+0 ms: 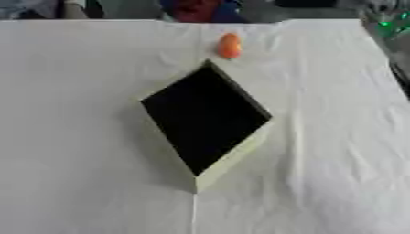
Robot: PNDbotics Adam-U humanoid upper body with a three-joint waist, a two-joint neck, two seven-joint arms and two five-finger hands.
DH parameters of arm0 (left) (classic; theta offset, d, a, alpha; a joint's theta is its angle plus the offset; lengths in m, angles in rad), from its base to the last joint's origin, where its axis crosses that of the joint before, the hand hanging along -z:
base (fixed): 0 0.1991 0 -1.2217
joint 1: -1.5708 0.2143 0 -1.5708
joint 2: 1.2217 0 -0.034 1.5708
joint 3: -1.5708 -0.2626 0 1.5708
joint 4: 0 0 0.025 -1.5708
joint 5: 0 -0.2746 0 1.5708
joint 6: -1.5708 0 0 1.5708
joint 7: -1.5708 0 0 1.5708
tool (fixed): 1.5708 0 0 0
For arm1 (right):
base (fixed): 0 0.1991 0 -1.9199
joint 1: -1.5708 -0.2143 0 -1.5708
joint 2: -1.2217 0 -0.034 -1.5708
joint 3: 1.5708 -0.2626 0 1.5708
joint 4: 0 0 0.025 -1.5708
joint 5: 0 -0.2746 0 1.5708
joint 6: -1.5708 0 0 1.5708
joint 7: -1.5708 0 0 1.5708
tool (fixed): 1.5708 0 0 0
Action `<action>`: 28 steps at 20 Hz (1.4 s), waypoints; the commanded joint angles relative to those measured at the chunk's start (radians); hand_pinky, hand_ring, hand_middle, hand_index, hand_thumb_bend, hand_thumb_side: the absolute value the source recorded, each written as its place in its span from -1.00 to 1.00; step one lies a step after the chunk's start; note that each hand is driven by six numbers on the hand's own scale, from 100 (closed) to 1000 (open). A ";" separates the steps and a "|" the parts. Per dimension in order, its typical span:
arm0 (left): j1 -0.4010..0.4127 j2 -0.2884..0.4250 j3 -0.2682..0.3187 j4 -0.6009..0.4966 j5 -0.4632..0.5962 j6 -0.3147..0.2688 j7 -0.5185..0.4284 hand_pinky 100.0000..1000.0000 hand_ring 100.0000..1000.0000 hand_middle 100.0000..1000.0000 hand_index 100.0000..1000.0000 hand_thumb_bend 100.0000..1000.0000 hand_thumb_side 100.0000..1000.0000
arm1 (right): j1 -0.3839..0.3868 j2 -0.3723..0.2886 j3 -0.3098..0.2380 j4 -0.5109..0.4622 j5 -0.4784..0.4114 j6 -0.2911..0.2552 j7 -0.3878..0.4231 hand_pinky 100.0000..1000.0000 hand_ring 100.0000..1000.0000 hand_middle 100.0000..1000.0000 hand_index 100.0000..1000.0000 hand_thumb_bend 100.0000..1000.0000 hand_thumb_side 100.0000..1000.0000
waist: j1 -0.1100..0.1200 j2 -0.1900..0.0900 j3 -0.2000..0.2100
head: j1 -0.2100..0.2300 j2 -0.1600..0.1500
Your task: Pick up objects on the table and place them in the box.
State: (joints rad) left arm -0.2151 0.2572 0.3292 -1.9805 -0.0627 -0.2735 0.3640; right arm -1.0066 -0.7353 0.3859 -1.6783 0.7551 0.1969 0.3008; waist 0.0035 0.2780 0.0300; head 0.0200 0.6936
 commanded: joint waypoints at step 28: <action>0.007 0.029 -0.005 -0.019 -0.007 0.004 -0.006 0.17 0.22 0.38 0.52 -1.00 0.27 | -0.097 -0.039 0.081 0.164 -0.057 -0.180 0.328 0.86 0.88 0.70 0.81 -1.00 0.46 | 0.011 -0.019 -0.005 | 0.002 0.001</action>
State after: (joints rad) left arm -0.2030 0.2574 0.3241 -1.9805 -0.0655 -0.2701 0.3605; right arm -1.0791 -0.7595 0.4751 -1.5249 0.7012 0.0251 0.6190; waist 0.0126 0.2780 0.0250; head 0.0226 0.6939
